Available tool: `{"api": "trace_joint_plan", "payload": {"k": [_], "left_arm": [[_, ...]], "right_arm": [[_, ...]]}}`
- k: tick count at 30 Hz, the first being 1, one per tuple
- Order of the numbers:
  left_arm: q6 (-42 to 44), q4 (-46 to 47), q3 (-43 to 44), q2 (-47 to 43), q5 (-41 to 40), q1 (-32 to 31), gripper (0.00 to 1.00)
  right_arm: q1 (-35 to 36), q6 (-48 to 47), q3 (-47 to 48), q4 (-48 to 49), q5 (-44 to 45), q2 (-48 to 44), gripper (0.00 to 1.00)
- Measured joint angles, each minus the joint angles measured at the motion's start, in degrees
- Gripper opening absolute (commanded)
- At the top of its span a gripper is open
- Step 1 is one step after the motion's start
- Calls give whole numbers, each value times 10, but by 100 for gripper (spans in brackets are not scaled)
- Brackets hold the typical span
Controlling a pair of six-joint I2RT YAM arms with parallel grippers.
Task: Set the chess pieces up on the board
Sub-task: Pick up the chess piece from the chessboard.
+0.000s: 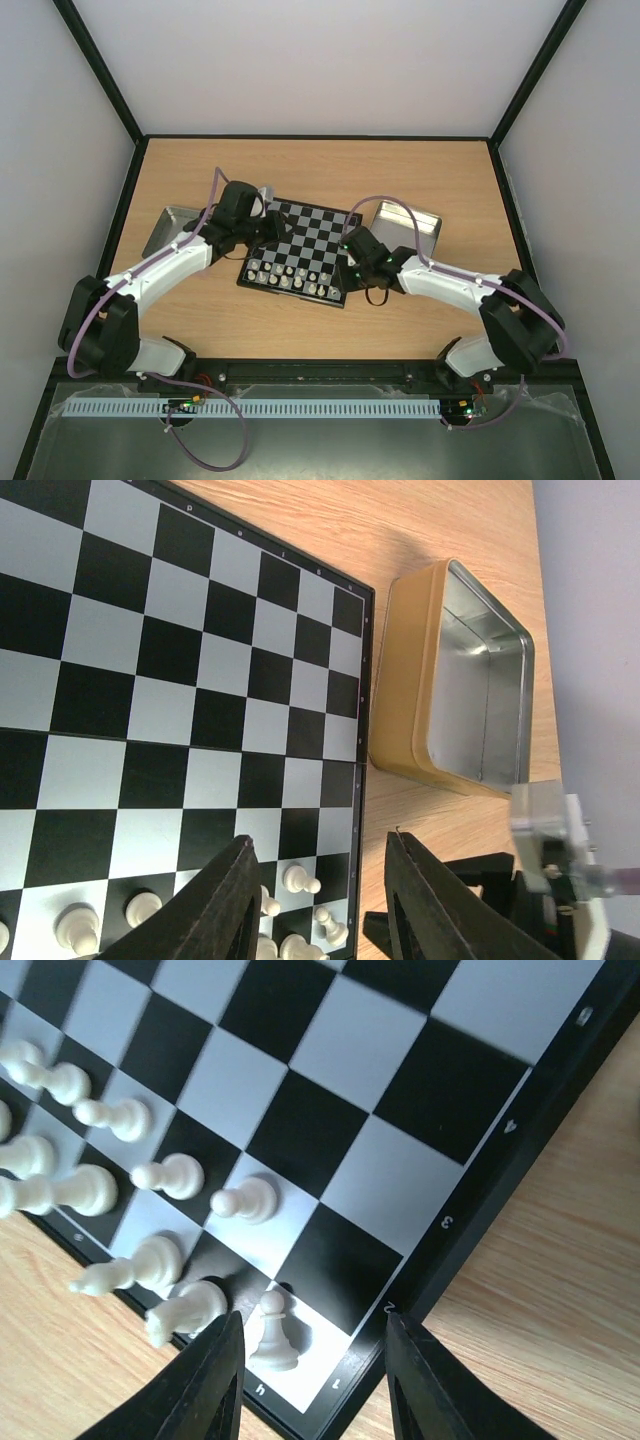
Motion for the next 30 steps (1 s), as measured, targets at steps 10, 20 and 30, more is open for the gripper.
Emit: {"api": "trace_joint_plan", "payload": {"k": [10,20,30], "left_arm": [[0,0,-9,0,0,0,37],[0,0,-13,0,0,0,37],[0,0,-13,0,0,0,37]], "right_arm": [[25,0,22,-11,22,63,34],[51,-16,32,-22,34,79,28],[63,-37,37,-32,56,89,21]]}}
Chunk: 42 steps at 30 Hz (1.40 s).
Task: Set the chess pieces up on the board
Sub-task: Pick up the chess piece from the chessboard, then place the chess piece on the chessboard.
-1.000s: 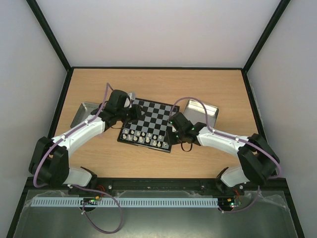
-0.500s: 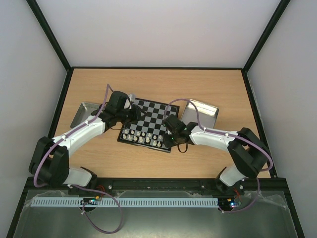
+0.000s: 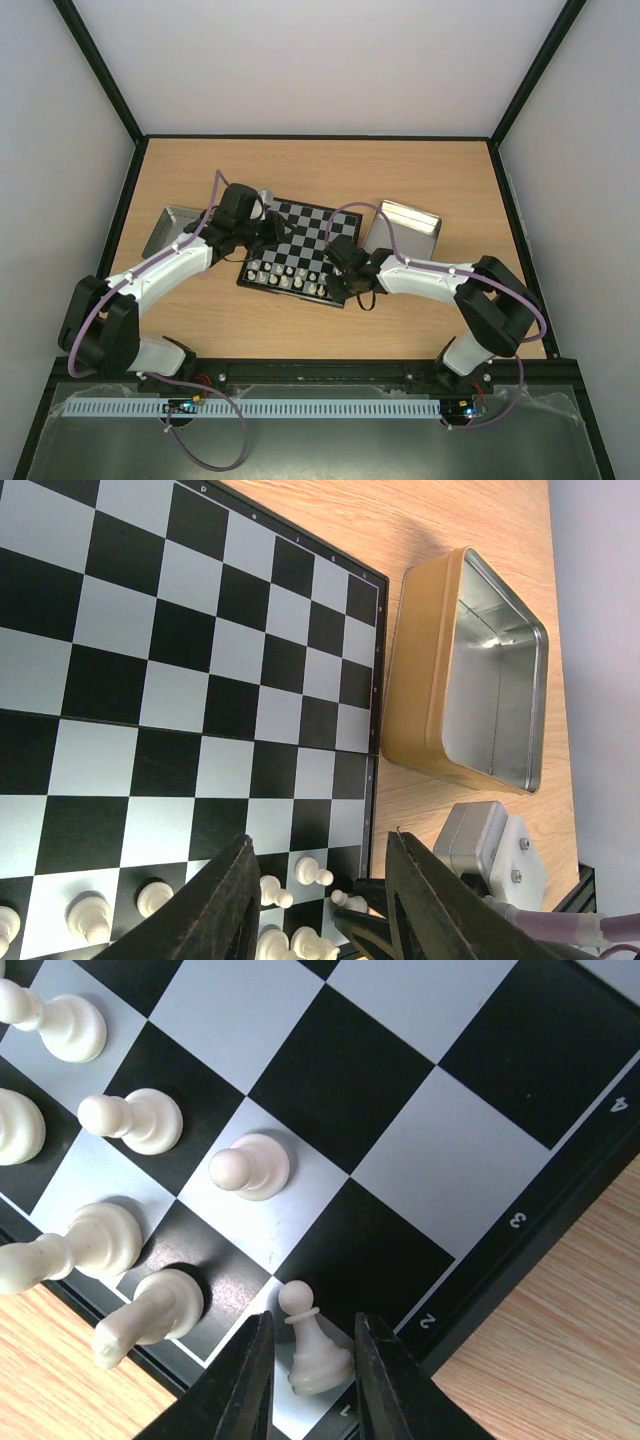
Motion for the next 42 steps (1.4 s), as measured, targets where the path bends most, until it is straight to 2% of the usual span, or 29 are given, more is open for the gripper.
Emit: {"api": "trace_joint_plan", "payload": {"k": [3,8,15,21,26,32,38,42], "left_arm": [[0,0,0,0,0,0,38],[0,0,0,0,1,0,40],[-1,0,0,0,22,0,51],[-14,26,-4,0,107,-1,62],[-49,82,-19,0,197,-13,65],[-87,144,-21,0,271,-40,56],[-102,167,-21,15,293,-59,36],[-110,177,-21,32,299,-64,28]], "right_arm": [[2,-5,1,0,9,2,13],[3,-14,1,0,15,3,10],[5,-16,-14,11,42,-24,9],[6,-36,-95,123,57,-184,9],[6,-67,-152,250,53,-280,9],[6,-101,-193,344,41,-315,10],[6,-113,-206,381,24,-329,10],[6,-116,-211,386,19,-331,10]]}}
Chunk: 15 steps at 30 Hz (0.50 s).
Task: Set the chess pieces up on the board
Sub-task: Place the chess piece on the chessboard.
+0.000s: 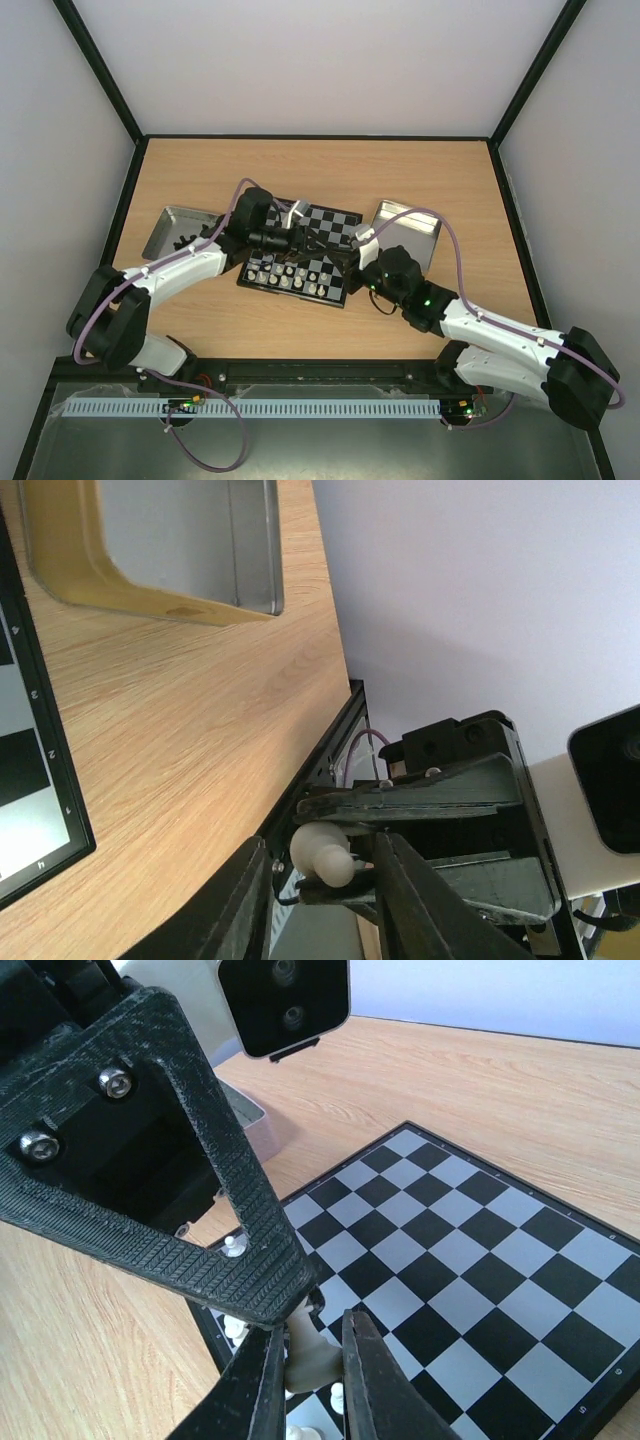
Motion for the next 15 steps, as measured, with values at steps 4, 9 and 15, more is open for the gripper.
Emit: {"api": "trace_joint_plan", "payload": {"k": [4,9,15], "left_arm": [[-8,9,0,3,5,-1,17],[-11,14,0,5,6,-2,5],[-10,16,0,6,5,-2,2]], "right_arm": [[0,-1,-3,1,-4,0,10],[0,-1,-4,1,-5,0,11],[0,0,-4,1,-3,1,30]]}}
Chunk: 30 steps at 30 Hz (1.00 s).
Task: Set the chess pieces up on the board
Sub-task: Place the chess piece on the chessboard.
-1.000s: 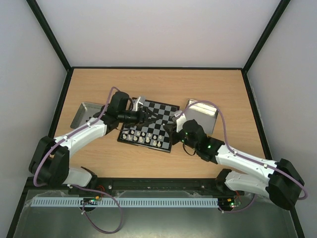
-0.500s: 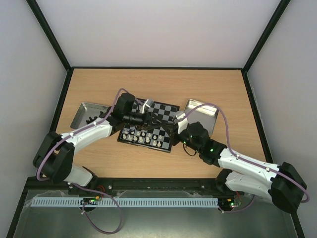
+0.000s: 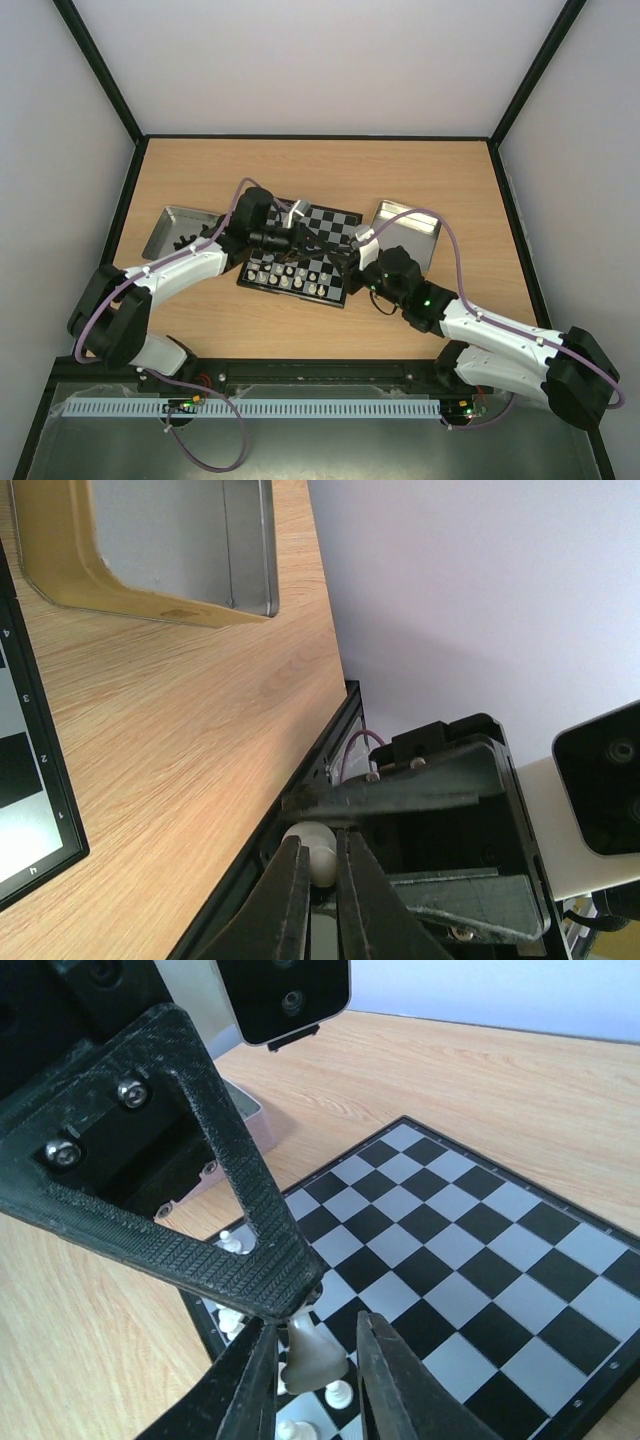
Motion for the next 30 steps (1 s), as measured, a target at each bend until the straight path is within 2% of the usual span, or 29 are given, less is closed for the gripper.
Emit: {"api": "trace_joint_plan", "payload": {"k": [3,6,11,15,19,22,27,30], "left_arm": [[3,-1,0,0,-5,0,2],[16,-14,3,0,-22,-2,3],[78,-88,30,0,-113,-9,2],[141,-151,59,3,-232,-37,2],[195,-202,97,30,-365,-113,2],[219,-221,115,64,-443,-168,2],[244,-248,124,116,-529,-219,2],[252,-255,129,140,-560,-232,2]], "right_arm": [[0,2,0,-3,3,1,48],[0,10,0,-10,7,0,55],[0,32,0,-40,50,-28,59],[0,75,-5,-51,148,-89,62],[-18,135,-4,-83,265,-108,63],[-62,198,0,-127,320,-96,63],[-160,311,4,-193,330,-65,62],[-193,358,4,-211,312,-49,62]]}}
